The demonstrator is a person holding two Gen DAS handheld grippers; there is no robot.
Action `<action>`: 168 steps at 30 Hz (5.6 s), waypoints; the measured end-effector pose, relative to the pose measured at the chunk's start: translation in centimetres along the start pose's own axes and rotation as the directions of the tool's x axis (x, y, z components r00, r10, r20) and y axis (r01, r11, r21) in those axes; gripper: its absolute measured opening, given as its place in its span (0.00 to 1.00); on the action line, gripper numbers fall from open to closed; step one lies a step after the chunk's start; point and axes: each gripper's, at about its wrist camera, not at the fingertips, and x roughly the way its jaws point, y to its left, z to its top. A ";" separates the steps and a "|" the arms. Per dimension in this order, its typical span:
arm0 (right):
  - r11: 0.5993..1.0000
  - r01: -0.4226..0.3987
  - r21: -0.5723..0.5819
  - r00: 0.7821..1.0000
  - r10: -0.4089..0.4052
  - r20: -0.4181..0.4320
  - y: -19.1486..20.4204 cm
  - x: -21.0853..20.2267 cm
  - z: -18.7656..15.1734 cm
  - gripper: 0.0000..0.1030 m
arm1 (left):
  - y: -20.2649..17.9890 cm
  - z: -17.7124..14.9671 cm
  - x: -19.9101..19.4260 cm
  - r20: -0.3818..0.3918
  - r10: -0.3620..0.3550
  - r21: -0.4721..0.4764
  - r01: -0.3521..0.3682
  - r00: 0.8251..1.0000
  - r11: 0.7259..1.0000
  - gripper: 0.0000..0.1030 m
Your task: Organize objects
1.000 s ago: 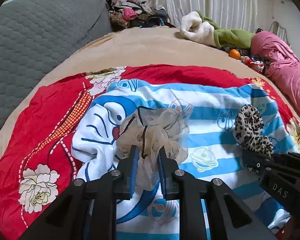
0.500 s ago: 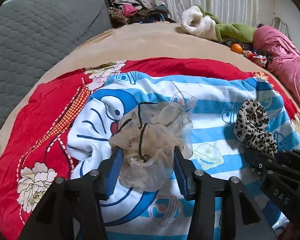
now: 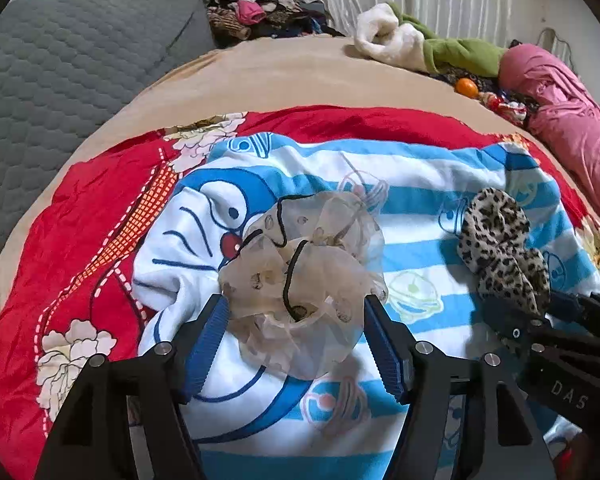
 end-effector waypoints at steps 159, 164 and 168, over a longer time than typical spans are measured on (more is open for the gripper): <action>0.999 -0.029 -0.028 0.945 0.036 0.324 2.0 -28.9 -26.9 0.91 | 2.7 -24.0 -31.0 0.176 -0.076 -0.005 0.078 0.982 0.997 0.99; 0.999 -0.036 -0.014 0.949 0.039 0.314 1.5 -28.2 -27.4 0.91 | 2.5 -24.5 -30.3 0.174 -0.063 -0.001 0.064 0.983 0.998 0.99; 0.999 -0.032 -0.009 0.951 0.034 0.307 1.4 -27.6 -27.7 0.91 | 2.9 -24.7 -29.3 0.164 -0.058 -0.023 0.063 0.985 0.998 0.99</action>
